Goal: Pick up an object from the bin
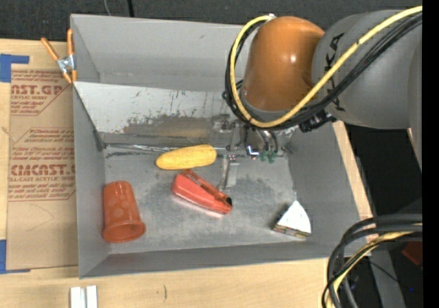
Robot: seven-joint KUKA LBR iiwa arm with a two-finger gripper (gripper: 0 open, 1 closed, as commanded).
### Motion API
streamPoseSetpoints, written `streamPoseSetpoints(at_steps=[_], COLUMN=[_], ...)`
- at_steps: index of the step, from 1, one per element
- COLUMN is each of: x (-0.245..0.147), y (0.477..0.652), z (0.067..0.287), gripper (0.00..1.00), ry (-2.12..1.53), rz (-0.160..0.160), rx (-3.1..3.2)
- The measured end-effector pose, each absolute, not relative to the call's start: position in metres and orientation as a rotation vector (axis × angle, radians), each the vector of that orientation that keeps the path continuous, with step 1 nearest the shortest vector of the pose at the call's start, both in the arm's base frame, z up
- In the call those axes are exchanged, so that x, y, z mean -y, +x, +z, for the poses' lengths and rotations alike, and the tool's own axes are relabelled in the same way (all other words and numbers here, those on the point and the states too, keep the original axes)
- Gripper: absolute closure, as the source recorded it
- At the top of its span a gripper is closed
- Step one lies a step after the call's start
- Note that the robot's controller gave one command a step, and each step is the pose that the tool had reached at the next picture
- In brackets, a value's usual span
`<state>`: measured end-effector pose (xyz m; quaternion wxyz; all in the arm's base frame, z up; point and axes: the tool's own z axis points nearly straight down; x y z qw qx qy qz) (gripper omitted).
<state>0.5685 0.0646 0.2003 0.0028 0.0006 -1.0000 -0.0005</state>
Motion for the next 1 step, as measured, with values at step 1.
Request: streamPoseSetpoints(at_steps=[1], x=[-0.0643], y=[0.5697], z=[0.2051], gripper=[0.00], ry=[0.001], rz=[-0.002], rx=[3.143])
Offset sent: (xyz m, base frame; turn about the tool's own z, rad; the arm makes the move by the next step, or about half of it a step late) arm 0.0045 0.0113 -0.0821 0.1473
